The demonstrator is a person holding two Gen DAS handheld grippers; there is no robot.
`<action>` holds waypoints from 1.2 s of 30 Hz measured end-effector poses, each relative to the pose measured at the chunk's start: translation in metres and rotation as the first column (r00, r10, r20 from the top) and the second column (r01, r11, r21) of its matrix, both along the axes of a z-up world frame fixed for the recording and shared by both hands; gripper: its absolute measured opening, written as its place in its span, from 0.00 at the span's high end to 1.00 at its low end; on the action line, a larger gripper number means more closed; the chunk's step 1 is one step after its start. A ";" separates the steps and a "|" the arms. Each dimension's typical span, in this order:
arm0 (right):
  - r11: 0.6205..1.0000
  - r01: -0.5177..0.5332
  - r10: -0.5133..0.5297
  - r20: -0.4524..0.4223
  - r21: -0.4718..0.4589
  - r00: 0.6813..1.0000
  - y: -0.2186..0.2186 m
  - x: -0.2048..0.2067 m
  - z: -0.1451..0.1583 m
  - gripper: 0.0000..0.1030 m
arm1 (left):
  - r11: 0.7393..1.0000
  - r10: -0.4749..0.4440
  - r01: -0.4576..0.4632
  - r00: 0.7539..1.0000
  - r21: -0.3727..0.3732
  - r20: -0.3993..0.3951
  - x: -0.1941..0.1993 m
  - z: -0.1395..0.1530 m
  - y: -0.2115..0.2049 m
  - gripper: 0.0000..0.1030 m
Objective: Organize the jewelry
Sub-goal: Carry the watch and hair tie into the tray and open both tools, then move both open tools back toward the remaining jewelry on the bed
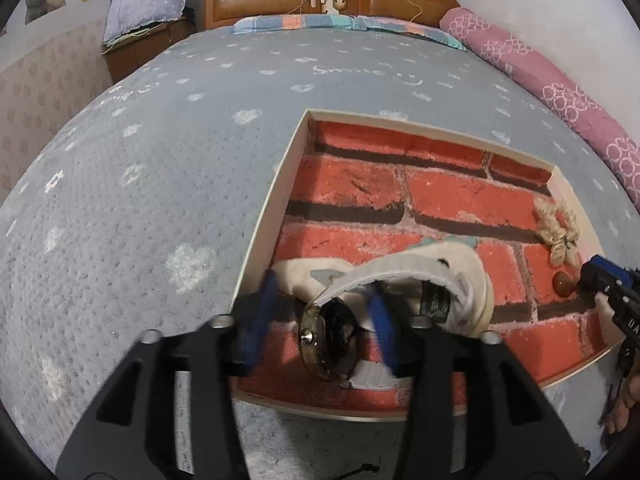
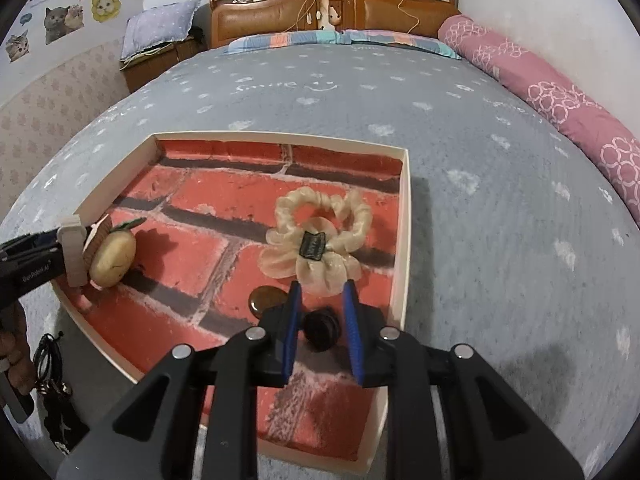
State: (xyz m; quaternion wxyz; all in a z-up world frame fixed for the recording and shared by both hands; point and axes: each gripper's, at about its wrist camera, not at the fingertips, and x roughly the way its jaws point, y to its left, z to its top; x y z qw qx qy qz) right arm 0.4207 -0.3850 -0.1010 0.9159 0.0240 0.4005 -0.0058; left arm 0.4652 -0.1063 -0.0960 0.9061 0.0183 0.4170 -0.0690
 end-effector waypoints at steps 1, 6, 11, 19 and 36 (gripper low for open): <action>1.000 -0.003 0.003 0.007 0.004 1.000 0.000 -0.001 0.002 0.69 | 1.000 -0.002 0.002 1.000 -0.008 0.007 -0.002 0.005 0.001 0.50; 1.000 0.008 -0.011 0.112 0.026 0.994 -0.003 -0.021 0.044 0.48 | 1.000 -0.018 0.018 0.999 -0.005 0.052 -0.017 0.042 0.001 0.50; 1.000 0.030 -0.030 0.258 0.002 0.966 -0.008 -0.073 0.111 0.48 | 0.999 -0.034 0.033 0.997 0.020 0.063 -0.048 0.077 0.007 0.43; 0.999 0.043 -0.037 0.309 -0.013 0.950 -0.029 -0.146 0.159 0.48 | 0.998 -0.014 0.013 1.000 0.060 0.020 -0.043 0.072 0.007 0.45; 0.998 0.055 -0.066 0.318 0.042 0.946 -0.037 -0.190 0.146 0.48 | 0.999 0.018 -0.022 0.996 0.043 0.088 -0.116 0.103 0.043 0.44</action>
